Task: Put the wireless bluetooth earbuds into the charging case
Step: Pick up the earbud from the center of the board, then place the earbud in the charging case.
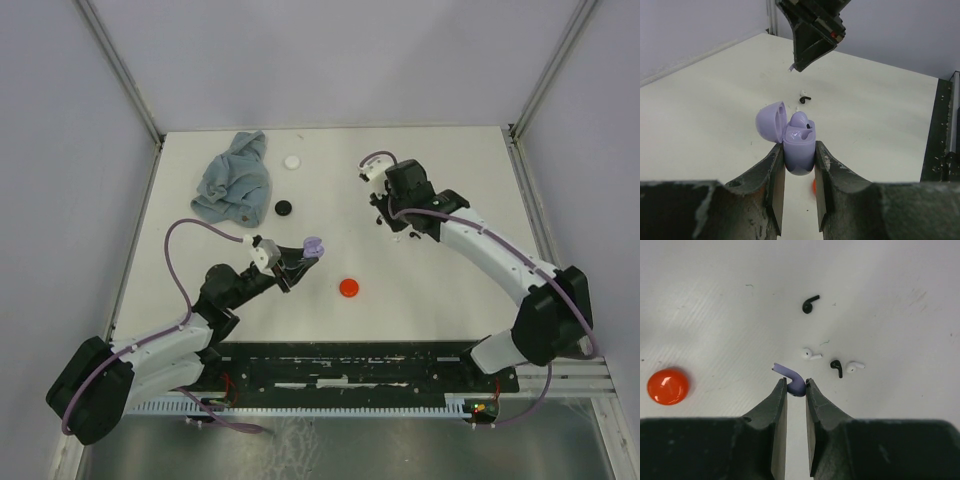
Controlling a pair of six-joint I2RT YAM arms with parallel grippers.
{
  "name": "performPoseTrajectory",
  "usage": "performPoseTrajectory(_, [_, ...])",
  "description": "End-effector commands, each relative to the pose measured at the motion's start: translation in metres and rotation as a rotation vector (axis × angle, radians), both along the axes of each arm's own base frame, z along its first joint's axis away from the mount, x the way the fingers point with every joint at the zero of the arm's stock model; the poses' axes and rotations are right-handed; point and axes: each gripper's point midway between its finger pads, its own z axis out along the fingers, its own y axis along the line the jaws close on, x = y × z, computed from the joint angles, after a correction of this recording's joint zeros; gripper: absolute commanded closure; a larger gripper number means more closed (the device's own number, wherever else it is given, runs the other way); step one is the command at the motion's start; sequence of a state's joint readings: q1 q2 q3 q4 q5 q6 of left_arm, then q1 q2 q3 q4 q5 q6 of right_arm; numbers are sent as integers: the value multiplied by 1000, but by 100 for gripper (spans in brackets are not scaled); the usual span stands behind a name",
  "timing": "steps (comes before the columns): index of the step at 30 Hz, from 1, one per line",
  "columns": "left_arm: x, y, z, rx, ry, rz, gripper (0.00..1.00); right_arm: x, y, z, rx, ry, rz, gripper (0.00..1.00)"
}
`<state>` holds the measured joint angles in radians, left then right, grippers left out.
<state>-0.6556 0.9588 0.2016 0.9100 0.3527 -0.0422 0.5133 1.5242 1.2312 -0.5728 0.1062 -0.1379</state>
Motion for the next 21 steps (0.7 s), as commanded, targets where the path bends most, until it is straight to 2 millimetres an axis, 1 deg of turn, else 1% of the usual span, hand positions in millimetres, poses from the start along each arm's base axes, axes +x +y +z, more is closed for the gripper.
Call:
performPoseTrajectory(1, [-7,-2,23,-26,-124,-42,97,-16,22,53,49,-154,122,84])
performPoseTrajectory(5, [-14,-8,23,-16,-139,-97,97,-39,41,75,41,-226,259,84])
performPoseTrajectory(12, [-25,-17,24,-14,-146,-182,97,-88,82,114,-4,-412,552,84])
performPoseTrajectory(18, [-29,-22,26,-18,-141,-224,97,-126,114,136,-106,-567,748,86])
performPoseTrajectory(20, [-29,-23,28,-23,-140,-232,97,-135,123,138,-161,-605,795,86])
performPoseTrajectory(21, [-30,-23,30,-28,-141,-235,97,-136,125,138,-210,-628,812,86])
